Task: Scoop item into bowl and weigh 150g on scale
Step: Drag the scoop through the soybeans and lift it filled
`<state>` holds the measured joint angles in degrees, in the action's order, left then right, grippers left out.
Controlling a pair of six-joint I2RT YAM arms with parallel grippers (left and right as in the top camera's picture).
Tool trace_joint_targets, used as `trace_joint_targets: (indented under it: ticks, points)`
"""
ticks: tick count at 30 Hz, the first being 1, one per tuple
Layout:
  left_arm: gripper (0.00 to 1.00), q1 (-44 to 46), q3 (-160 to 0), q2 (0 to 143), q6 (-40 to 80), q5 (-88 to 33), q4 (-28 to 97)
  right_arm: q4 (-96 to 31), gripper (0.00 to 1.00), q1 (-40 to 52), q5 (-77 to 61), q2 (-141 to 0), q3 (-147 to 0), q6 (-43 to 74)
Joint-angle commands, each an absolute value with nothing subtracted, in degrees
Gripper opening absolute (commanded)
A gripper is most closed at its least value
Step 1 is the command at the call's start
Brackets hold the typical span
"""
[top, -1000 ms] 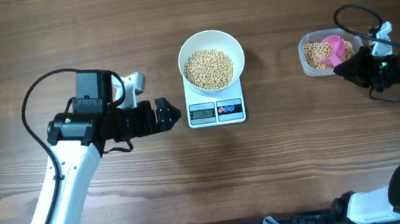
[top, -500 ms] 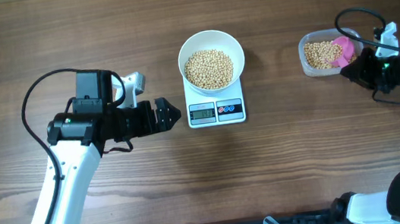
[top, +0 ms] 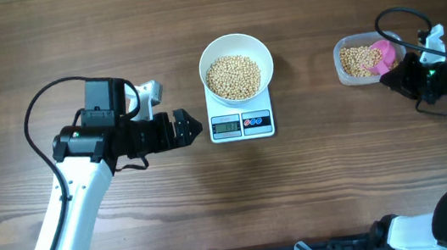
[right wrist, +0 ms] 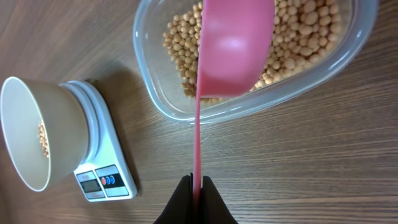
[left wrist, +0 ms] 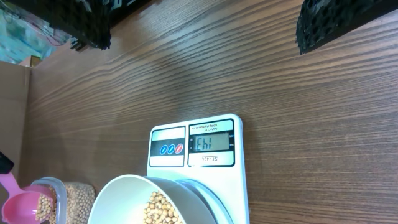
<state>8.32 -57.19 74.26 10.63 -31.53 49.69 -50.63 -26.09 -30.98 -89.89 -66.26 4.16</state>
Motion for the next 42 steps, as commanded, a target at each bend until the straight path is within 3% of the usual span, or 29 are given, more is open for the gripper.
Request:
trace_joint_targets:
  ticks: [1,24,42]
  points:
    - [1.00,8.51,-58.48,74.17,10.76,-32.25,49.52,-51.05,0.04,-26.33,-29.41,-88.60,-66.65,4.54]
    - [1.00,8.54,-58.48,74.17,10.76,-32.25,49.52,-47.55,0.04,-26.33,-30.24,-88.16,-67.51,7.70]
    - [1.00,8.51,-58.48,74.17,10.76,-32.25,49.52,-47.51,0.04,-26.33,-41.85,-87.94,-67.51,7.42]
